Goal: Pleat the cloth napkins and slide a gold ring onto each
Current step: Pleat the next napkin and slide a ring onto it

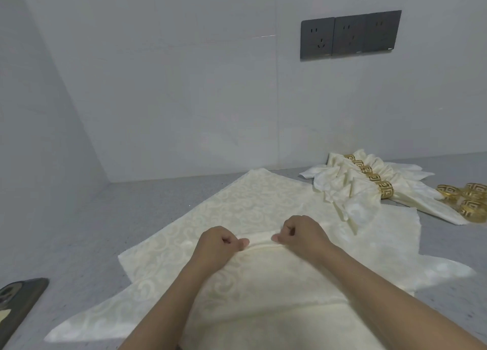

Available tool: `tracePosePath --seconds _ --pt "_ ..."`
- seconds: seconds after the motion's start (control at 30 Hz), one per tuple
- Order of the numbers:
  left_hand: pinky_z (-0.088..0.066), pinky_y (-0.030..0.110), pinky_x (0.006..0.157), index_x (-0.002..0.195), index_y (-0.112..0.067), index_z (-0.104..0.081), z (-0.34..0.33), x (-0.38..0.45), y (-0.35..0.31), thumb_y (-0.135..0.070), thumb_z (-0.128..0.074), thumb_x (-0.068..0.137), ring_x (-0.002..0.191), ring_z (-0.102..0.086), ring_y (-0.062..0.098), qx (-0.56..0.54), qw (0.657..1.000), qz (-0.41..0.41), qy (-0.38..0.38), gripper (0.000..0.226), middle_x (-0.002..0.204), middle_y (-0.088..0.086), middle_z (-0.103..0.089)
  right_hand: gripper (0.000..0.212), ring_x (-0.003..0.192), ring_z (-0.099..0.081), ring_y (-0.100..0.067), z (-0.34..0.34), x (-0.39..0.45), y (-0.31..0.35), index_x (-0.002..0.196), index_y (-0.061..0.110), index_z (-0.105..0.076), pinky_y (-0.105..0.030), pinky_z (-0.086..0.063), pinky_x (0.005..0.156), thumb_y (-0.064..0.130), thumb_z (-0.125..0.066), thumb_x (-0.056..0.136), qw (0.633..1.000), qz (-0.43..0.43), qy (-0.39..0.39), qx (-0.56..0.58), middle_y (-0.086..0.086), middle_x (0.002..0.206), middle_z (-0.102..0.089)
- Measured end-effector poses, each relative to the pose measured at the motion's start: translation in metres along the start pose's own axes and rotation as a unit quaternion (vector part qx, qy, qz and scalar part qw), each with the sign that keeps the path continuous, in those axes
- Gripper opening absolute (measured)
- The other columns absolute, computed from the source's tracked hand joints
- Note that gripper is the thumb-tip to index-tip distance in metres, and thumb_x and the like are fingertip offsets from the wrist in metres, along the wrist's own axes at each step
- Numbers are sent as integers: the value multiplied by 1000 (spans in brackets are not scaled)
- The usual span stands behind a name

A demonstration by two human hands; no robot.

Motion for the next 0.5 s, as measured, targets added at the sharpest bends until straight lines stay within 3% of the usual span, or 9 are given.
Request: tracePosePath --seconds 0.13,0.2,0.27,0.37,0.43,0.5 --pt "-43 21 60 60 -7 -61 -3 3 -1 -34 -83 70 60 -56 12 32 999 14 -19 36 72 2 -67 33 61 -50 -1 -3 1 4 55 23 -52 -18 -34 63 33 -77 74 999 16 7 -30 11 65 -57" --pt "-40 23 70 60 -13 -63 -3 8 -7 -43 -83 66 72 -58 11 92 996 -13 -17 36 73 -4 -67 30 68 -50 -4 -5 5 4 60 25 -53 -20 -35 68 38 -76 74 998 26 16 -53 13 69 -54" --pt "-28 26 79 66 -25 -58 -1 15 -13 -51 -81 64 88 -48 11 167 985 -36 -18 35 79 -11 -56 27 86 -46 -10 -6 11 3 80 26 -56 -24 -33 78 45 -74 74 993 32 13 -110 11 87 -50" --pt "-21 28 79 87 -28 -51 -5 24 -18 -50 -80 63 93 -37 9 208 977 -38 13 44 89 -15 -44 48 109 -40 -16 -10 17 1 115 26 -52 -29 -27 89 48 -70 76 987 24 38 -152 8 111 -50" --pt "-25 28 83 98 -28 -52 -9 28 -20 -45 -81 65 88 -36 6 199 978 -30 45 47 91 -14 -46 53 115 -39 -17 -15 22 2 123 28 -50 -31 -26 96 46 -69 78 985 20 65 -156 6 115 -55" --pt "-31 28 89 105 -27 -56 -12 29 -20 -41 -80 68 86 -34 6 183 980 -7 78 46 90 -12 -49 46 115 -40 -18 -19 25 6 119 28 -55 -32 -27 97 46 -69 79 979 28 88 -183 4 111 -58"
Point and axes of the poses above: each hand's wrist, its own x-axis towards the middle knuckle, its own z-axis out of the back of the hand, y = z × x, the point moved 10 cm from there along x, towards the middle knuckle
